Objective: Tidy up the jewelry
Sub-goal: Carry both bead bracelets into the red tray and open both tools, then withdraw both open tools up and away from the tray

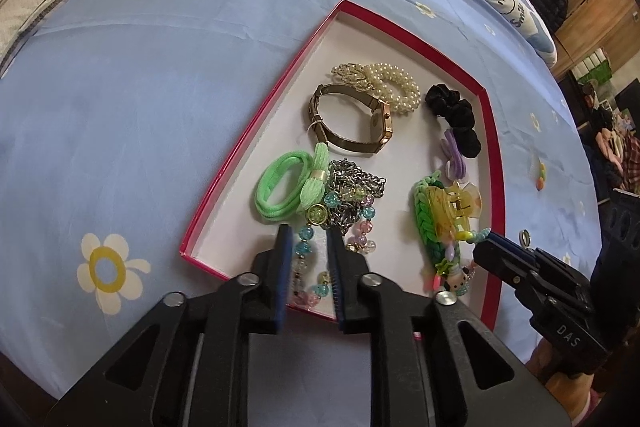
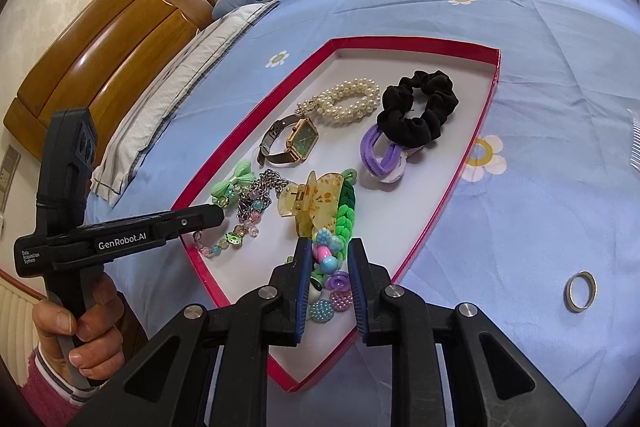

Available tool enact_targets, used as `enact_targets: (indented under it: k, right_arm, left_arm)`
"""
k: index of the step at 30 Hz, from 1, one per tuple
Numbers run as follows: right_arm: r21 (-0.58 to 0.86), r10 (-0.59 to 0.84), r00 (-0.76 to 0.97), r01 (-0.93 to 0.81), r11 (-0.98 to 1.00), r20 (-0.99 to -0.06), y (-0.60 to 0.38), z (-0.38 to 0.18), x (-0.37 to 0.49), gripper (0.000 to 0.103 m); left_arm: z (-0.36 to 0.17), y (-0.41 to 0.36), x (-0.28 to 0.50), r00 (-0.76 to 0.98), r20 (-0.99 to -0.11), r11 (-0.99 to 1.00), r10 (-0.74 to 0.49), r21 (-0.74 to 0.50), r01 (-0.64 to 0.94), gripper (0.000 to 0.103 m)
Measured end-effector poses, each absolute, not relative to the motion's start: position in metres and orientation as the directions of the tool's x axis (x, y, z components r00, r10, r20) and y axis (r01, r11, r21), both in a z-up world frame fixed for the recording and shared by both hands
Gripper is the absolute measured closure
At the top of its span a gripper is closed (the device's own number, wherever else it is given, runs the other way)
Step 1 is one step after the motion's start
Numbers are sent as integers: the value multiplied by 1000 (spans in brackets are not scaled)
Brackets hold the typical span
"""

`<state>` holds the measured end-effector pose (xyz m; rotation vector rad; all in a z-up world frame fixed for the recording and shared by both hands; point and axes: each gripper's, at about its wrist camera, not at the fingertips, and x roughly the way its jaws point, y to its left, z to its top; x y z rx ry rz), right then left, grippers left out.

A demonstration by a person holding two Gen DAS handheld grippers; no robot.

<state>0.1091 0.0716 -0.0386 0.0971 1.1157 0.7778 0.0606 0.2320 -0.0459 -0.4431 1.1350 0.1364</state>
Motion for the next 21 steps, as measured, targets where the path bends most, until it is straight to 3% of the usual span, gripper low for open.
enact_targets:
  k: [4, 8, 11, 17, 21]
  right_arm:
    - [444, 608, 215, -509, 737, -764, 70, -34, 107, 69]
    - [452, 616, 230, -501, 738, -753, 63, -28, 104, 67]
    - [465, 626, 243, -487, 740, -741, 56, -23, 102, 60]
    - [485, 643, 267, -471, 737, -718, 45, -15, 100, 57]
    - [509, 661, 278, -457, 730, -697, 40, -11, 99, 49]
  left_arm:
    - [-44, 230, 60, 426, -897, 905, -116, -272, -326, 81]
    - [-40, 228, 56, 433, -894, 906, -118, -275, -322, 77]
    - [-35, 223, 53, 442, -889, 909, -121, -278, -312, 72]
    - [-28, 215, 46, 452, -883, 912, -126, -282, -297, 71]
    - [-22, 213, 39, 473, -871, 907, -133, -300, -296, 57]
